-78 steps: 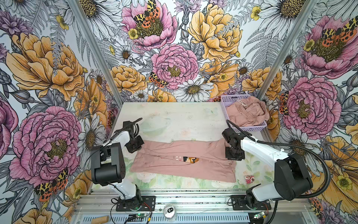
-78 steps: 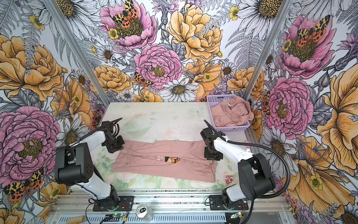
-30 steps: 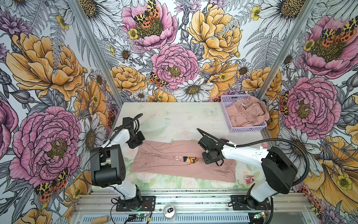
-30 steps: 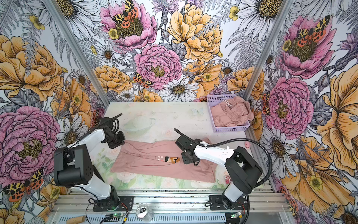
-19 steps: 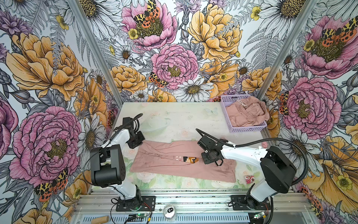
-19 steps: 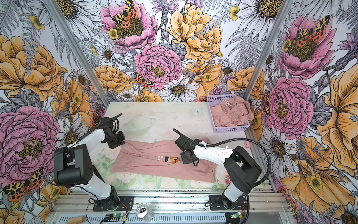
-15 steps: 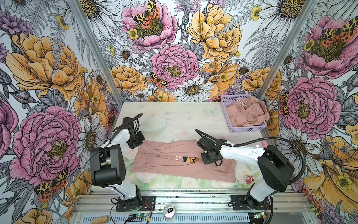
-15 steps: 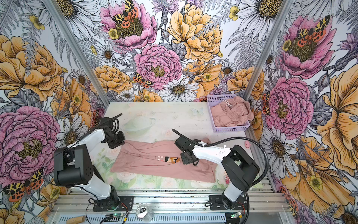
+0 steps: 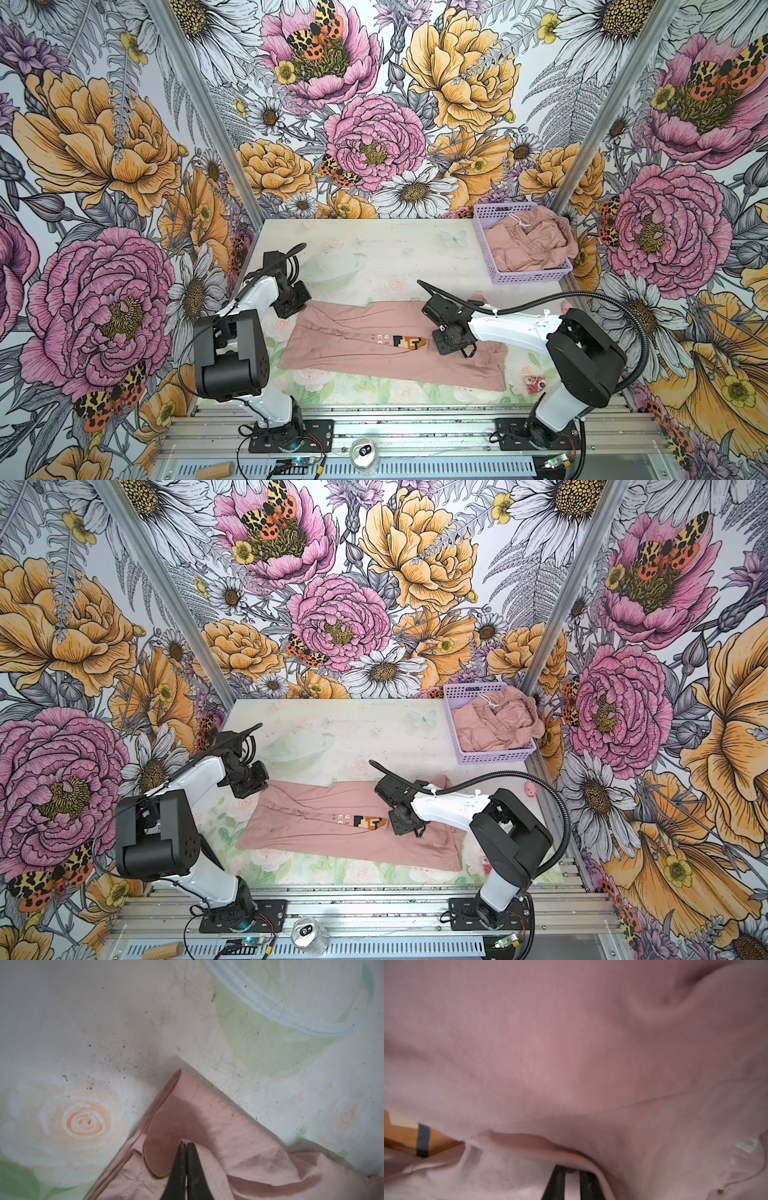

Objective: Fold and stack the mixed laundry pile

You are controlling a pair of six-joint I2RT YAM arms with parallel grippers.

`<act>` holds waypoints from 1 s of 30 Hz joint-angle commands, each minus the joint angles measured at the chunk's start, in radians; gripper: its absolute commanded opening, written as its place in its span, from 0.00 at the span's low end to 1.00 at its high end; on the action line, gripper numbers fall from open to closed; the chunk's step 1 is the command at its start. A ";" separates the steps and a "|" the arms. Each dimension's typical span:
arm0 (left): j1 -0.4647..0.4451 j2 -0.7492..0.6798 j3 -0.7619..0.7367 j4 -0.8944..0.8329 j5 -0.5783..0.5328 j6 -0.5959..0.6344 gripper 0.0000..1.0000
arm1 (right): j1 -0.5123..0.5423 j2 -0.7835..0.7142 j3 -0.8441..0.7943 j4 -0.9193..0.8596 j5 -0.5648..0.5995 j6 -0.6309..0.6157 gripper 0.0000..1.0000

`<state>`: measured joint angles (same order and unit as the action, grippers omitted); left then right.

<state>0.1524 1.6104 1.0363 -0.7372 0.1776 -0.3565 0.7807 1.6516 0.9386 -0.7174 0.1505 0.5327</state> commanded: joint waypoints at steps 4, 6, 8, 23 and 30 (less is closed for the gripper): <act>-0.007 -0.021 0.005 0.000 0.018 0.008 0.00 | 0.007 -0.022 -0.017 0.010 0.026 0.008 0.07; -0.006 -0.021 0.004 0.000 0.017 0.009 0.00 | 0.008 -0.033 -0.017 0.008 0.023 0.010 0.05; -0.007 -0.020 0.004 -0.001 0.017 0.010 0.00 | 0.007 -0.045 -0.019 0.008 0.021 0.013 0.03; -0.001 -0.021 -0.006 0.001 0.017 0.017 0.00 | 0.046 -0.112 0.030 -0.080 -0.065 0.006 0.00; 0.003 -0.021 -0.007 0.001 0.018 0.021 0.00 | 0.066 -0.145 0.057 -0.124 -0.095 0.001 0.00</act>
<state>0.1528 1.6104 1.0359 -0.7368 0.1776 -0.3561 0.8349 1.5394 0.9604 -0.8104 0.0738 0.5331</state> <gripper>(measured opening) 0.045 0.050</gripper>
